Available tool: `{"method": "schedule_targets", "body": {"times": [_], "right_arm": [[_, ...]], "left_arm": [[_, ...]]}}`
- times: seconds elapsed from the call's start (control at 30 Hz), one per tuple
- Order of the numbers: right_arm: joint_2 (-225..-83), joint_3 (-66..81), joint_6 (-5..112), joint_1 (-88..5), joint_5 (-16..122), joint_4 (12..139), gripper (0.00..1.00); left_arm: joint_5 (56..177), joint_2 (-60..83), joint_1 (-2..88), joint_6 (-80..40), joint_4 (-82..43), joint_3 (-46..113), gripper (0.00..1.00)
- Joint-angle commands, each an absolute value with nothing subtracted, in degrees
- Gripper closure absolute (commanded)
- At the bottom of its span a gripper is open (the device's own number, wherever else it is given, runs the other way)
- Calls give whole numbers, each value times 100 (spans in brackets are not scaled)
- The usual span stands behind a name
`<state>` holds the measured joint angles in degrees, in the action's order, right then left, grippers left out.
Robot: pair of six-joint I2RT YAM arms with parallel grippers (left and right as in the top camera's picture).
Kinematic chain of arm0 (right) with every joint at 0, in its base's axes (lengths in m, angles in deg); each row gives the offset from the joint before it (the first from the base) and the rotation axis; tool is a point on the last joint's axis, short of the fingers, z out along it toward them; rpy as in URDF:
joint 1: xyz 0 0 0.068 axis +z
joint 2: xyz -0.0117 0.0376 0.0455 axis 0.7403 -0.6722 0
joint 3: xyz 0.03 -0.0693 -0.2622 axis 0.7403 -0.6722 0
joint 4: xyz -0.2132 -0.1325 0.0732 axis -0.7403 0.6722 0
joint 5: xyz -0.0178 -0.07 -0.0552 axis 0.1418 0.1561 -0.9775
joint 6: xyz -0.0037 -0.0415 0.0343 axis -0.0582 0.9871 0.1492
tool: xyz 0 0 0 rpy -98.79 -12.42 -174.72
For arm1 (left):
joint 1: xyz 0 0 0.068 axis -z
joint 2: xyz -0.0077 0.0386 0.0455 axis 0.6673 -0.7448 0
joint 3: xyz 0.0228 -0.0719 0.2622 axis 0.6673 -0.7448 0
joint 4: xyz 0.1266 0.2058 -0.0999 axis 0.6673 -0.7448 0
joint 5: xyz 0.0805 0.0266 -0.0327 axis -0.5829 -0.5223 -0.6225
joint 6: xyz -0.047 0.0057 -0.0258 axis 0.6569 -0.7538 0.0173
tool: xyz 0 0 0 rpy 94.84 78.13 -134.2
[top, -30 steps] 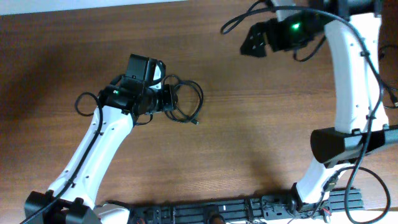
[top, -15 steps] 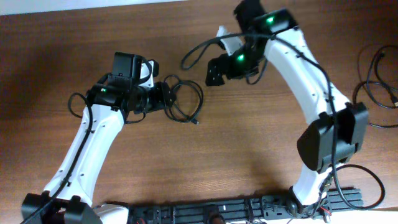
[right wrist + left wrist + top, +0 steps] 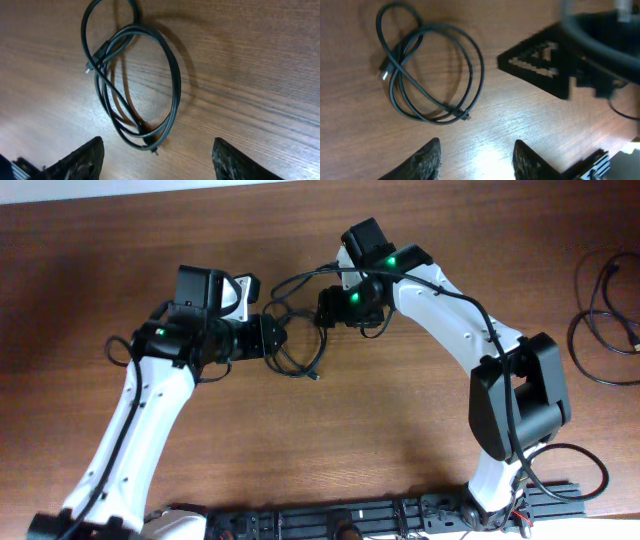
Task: Untangle cables
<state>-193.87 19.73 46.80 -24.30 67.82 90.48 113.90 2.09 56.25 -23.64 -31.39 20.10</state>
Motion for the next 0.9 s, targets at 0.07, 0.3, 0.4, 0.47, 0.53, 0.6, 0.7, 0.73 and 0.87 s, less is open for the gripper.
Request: {"method": "schedule_targets", "body": {"times": [0.07, 0.3, 0.4, 0.47, 0.53, 0.6, 0.7, 0.73, 0.87], "right_arm": [[-19331, 1860, 4142, -2309, 6460, 8833, 32], [-19370, 1860, 3971, -2089, 6181, 8678, 32], [-19486, 1857, 3928, -2010, 6178, 8621, 33], [-19691, 1857, 3930, -1951, 6185, 8628, 34], [-19881, 1857, 3926, -1909, 6189, 8615, 42], [-20026, 1857, 3928, -1879, 6185, 8551, 45], [-20157, 1857, 3928, -1879, 6183, 8490, 52], [-20170, 1860, 3930, -1879, 6181, 8477, 53], [-20170, 1860, 3932, -1879, 6275, 8278, 96]], "left_arm": [[11724, 812, 5158, -2836, -3108, 2027, 58], [12094, 1391, 4034, -2844, -3279, 2027, 52], [12091, 1476, 3853, -2849, -3351, 2027, 52], [12094, 1509, 3735, -2844, -3390, 2027, 52], [12115, 1516, 3654, -2847, -3434, 2027, 52], [12185, 1513, 3628, -2893, -3480, 2027, 52], [12205, 1513, 3628, -2910, -3499, 2027, 51], [12205, 1513, 3628, -2910, -3497, 2027, 51], [12205, 1513, 3628, -2910, -3497, 2027, 50]]}}
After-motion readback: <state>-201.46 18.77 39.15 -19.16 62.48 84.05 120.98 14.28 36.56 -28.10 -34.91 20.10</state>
